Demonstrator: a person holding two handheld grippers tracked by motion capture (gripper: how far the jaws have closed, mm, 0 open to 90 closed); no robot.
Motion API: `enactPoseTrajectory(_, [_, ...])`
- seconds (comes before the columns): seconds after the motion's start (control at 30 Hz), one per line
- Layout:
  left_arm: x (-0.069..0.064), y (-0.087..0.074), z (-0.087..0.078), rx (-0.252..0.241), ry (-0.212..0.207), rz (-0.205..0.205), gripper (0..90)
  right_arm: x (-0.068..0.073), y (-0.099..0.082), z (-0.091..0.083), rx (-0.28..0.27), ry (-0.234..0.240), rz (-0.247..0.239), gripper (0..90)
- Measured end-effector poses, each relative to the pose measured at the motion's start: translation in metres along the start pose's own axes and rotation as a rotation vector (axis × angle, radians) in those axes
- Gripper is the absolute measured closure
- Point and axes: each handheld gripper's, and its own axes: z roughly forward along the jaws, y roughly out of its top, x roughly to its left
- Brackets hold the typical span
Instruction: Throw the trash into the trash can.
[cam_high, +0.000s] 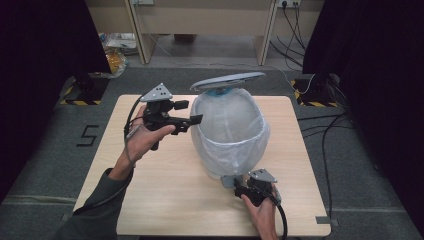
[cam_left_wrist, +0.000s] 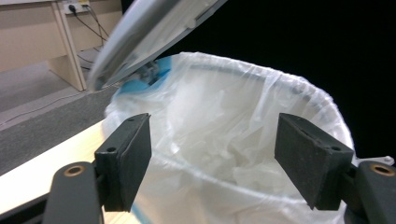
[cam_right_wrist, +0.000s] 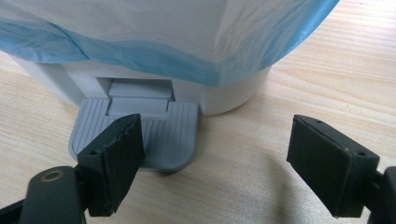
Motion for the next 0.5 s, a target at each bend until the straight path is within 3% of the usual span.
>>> enactPoseTrajectory(0.5, [0.021,-0.025,-0.027,-0.015,0.059,-0.032,20.8,0.0,0.0,0.0,0.0,-0.001,-0.004,18.8])
